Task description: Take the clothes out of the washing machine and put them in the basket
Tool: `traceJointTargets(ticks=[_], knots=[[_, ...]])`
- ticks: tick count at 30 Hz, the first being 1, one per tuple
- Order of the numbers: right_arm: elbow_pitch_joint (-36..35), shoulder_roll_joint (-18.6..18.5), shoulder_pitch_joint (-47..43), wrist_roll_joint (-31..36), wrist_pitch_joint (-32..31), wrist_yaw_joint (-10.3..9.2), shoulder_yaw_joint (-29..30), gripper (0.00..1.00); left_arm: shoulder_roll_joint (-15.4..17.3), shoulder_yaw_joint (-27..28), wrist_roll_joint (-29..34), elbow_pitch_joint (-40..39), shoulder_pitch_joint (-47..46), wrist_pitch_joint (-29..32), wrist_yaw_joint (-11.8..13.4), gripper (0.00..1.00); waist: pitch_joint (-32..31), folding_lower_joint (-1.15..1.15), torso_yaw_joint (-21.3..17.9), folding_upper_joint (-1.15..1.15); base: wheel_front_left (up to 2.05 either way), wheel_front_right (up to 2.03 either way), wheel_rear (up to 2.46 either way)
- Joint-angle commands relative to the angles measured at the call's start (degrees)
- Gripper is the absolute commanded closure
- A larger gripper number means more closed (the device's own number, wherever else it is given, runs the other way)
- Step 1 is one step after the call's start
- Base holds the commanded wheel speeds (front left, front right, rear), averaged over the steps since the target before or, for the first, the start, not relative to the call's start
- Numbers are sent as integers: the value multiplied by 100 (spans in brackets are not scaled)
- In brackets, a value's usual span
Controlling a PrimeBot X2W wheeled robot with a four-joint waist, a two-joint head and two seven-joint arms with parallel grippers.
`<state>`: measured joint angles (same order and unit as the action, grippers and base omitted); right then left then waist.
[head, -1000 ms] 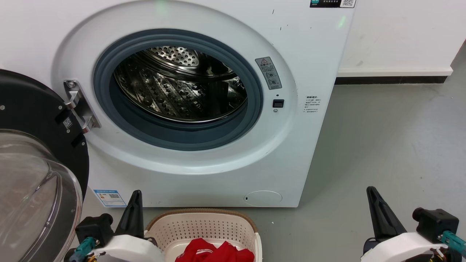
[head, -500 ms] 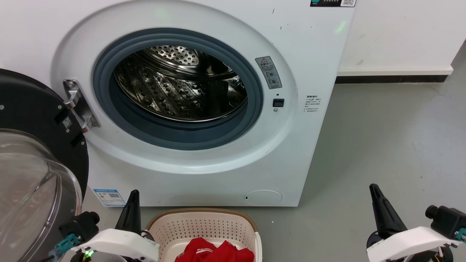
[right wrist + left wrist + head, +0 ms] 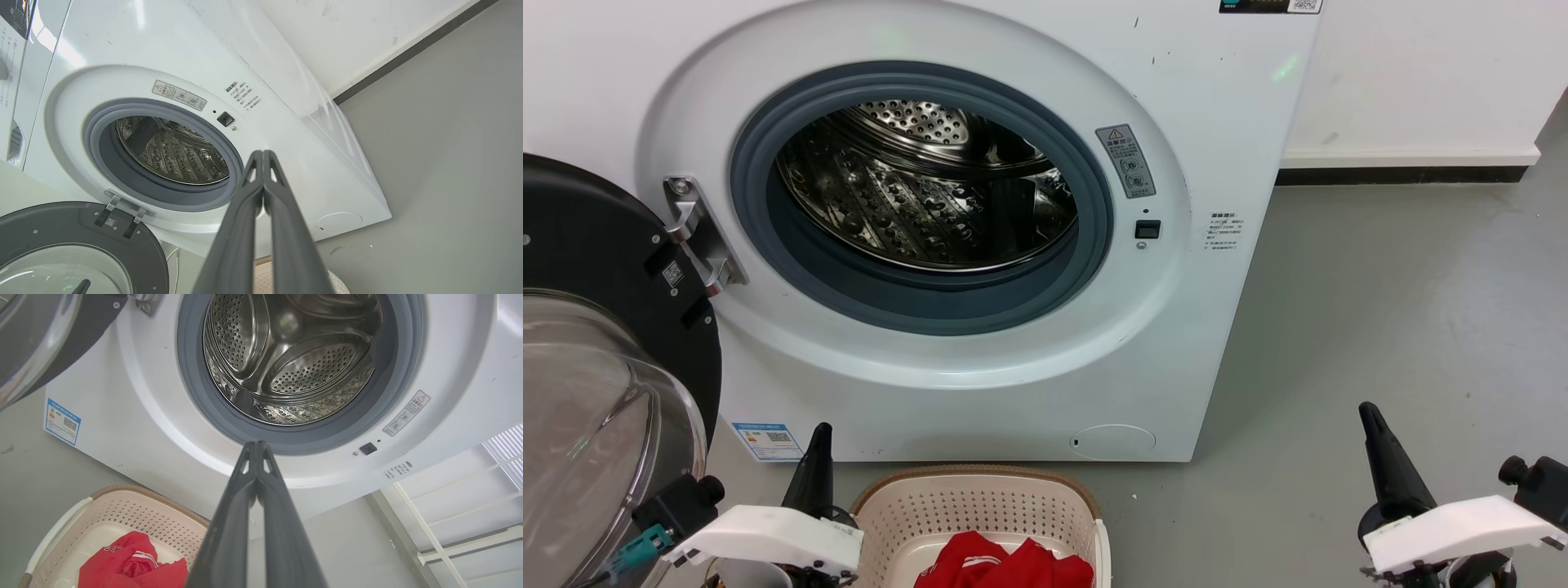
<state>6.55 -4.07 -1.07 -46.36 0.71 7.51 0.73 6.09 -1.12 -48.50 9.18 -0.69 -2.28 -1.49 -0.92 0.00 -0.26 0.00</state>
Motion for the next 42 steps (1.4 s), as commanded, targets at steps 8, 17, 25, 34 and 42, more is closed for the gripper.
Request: traceJointTargets(ticks=[8, 17, 25, 34, 42], knots=[[68, -58, 259, -753, -75, -1, 52, 100, -47, 143, -672, 25, -238, 128, -109, 100, 11, 0, 3, 0, 0, 0, 0], [176, -63, 333, -1397, -145, -1, 96, 100, -90, 249, -1260, 95, -298, 251, -186, 100, 23, 0, 6, 0, 0, 0, 0], [258, -63, 411, -1920, -207, -1, 134, 100, -128, 328, -1740, 155, -344, 350, -258, 100, 33, 0, 8, 0, 0, 0, 0], [345, -61, 461, -2406, -269, -1, 173, 100, -165, 410, -2187, 213, -397, 445, -322, 100, 44, 0, 11, 0, 0, 0, 0], [415, -56, 528, -2858, -319, -2, 212, 100, -199, 477, -2607, 265, -424, 526, -374, 100, 54, 0, 13, 0, 0, 0, 0]])
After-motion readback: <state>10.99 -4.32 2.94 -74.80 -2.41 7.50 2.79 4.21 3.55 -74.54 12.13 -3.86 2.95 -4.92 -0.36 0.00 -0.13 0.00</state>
